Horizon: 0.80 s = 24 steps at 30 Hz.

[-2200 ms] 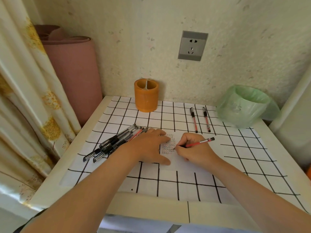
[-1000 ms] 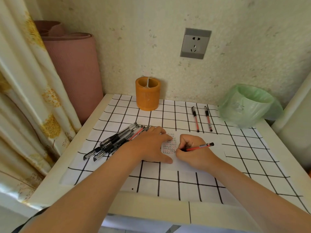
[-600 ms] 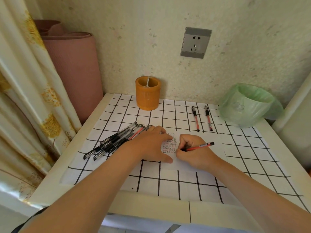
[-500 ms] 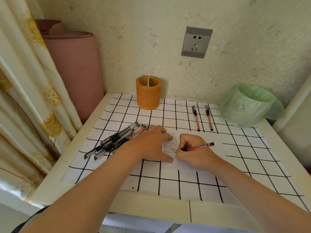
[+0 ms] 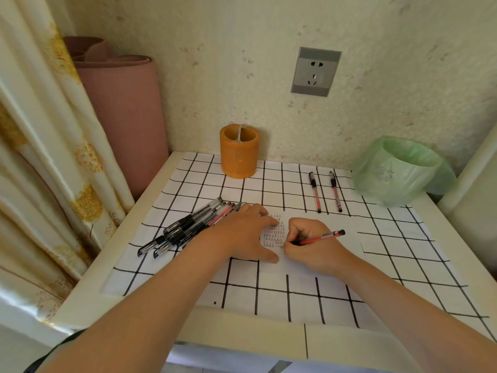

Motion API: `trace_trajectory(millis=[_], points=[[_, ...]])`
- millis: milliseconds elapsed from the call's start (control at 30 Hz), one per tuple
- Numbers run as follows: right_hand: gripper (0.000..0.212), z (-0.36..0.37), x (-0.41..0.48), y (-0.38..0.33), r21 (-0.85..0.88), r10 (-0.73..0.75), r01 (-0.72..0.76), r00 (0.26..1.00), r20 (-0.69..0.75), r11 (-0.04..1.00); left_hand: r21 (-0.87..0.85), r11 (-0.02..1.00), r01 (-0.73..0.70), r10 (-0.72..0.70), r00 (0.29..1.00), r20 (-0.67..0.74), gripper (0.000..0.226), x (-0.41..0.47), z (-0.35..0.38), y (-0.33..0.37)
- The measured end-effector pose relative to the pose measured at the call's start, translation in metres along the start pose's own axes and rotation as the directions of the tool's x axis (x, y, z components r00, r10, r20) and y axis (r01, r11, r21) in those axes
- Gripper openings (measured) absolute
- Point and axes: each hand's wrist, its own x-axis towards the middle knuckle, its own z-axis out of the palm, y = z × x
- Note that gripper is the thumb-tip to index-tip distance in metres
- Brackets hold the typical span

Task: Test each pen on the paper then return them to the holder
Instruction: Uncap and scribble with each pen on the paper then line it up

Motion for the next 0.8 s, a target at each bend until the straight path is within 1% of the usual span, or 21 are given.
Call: trace_trajectory(millis=[333,467,533,600,633,700,800], points=[[0.019,0.001,0.001,0.0,0.01,-0.009,0.009,1.0,0.012,1.0,0.011,1.0,-0.004,0.004,1.0,-0.001,0.089,0.0,0.0,0.0],[0.026,0.001,0.0,0.0,0.02,0.011,-0.011,1.0,0.014,1.0,0.009,1.0,0.0,0.001,1.0,-0.005,0.089,0.001,0.0,-0.001],[0.026,-0.001,0.001,0.0,0.071,0.039,-0.037,0.999,-0.031,0.997,0.014,1.0,0.0,0.0,1.0,-0.008,0.089,0.001,0.0,0.0],[0.018,-0.005,0.004,0.002,0.215,0.106,-0.081,0.988,-0.109,0.973,0.011,1.0,-0.003,0.003,1.0,0.005,0.087,0.001,0.0,-0.001],[0.014,-0.007,0.005,0.001,0.273,0.14,-0.099,0.981,-0.133,0.957,-0.002,1.0,-0.002,0.002,1.0,0.017,0.085,0.001,-0.001,-0.002],[0.008,-0.007,0.006,-0.001,0.295,0.166,-0.115,0.974,-0.154,0.949,-0.065,0.998,0.011,-0.01,1.0,0.026,0.076,-0.001,-0.006,-0.006],[0.023,-0.004,0.009,-0.004,0.276,0.155,-0.105,0.974,-0.163,0.955,-0.194,0.98,0.051,-0.065,0.995,-0.07,0.051,-0.005,-0.023,-0.014]])
